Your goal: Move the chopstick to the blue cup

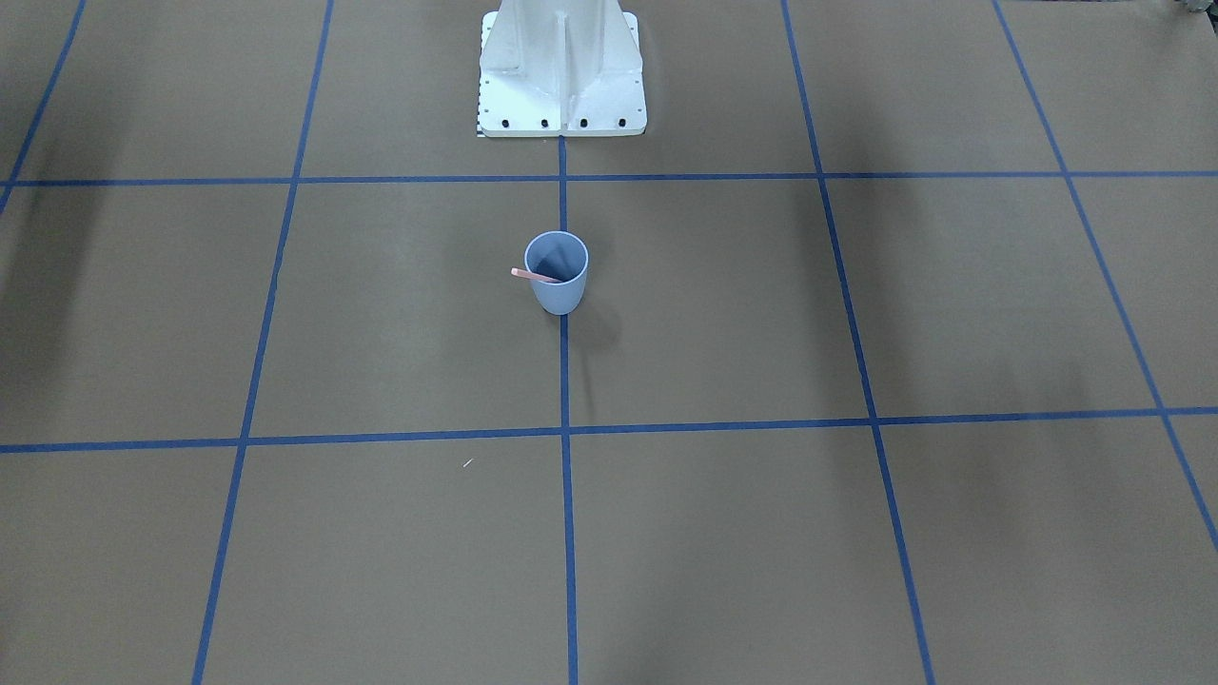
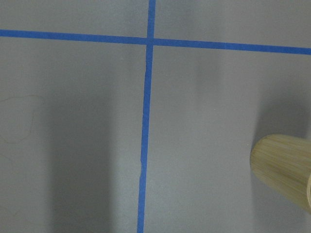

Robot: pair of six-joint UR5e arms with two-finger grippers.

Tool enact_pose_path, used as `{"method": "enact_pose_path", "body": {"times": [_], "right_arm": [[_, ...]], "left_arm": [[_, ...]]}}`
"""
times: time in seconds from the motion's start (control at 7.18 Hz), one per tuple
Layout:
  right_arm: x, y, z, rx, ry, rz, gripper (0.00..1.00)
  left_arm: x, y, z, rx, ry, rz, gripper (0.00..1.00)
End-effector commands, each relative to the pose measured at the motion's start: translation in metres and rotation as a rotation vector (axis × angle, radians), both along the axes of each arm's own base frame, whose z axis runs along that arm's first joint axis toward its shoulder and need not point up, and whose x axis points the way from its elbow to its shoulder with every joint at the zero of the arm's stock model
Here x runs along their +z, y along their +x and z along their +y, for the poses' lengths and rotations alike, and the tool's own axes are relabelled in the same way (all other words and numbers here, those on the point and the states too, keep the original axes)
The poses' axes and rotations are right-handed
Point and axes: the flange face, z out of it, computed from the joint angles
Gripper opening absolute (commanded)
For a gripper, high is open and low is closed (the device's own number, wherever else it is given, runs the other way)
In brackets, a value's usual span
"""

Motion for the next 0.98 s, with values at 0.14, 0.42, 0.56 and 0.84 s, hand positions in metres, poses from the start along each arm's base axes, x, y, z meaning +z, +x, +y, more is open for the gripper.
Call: {"method": "enact_pose_path", "body": {"times": [0.14, 0.42, 0.56, 0.84], "right_arm": [[0.0012, 0.0000, 0.0002, 0.001, -0.004, 0.000, 1.00], [0.0012, 0.0000, 0.0002, 0.001, -0.004, 0.000, 1.00], [0.0011, 0.0000, 0.0000, 0.000, -0.001, 0.000, 1.00], [0.0012, 0.0000, 0.0002, 0.000, -0.003, 0.000, 1.00]], "left_arm": [[-0.0065, 0.0010, -0.0035, 0.004, 0.015, 0.004, 0.99], [-0.0059, 0.0010, -0.0028, 0.004, 0.014, 0.004, 0.99], [-0.0068, 0.0004, -0.0029, 0.002, 0.017, 0.004, 0.99], [-0.0109, 0.0011, -0.0005, 0.004, 0.023, 0.005, 0.99]]}}
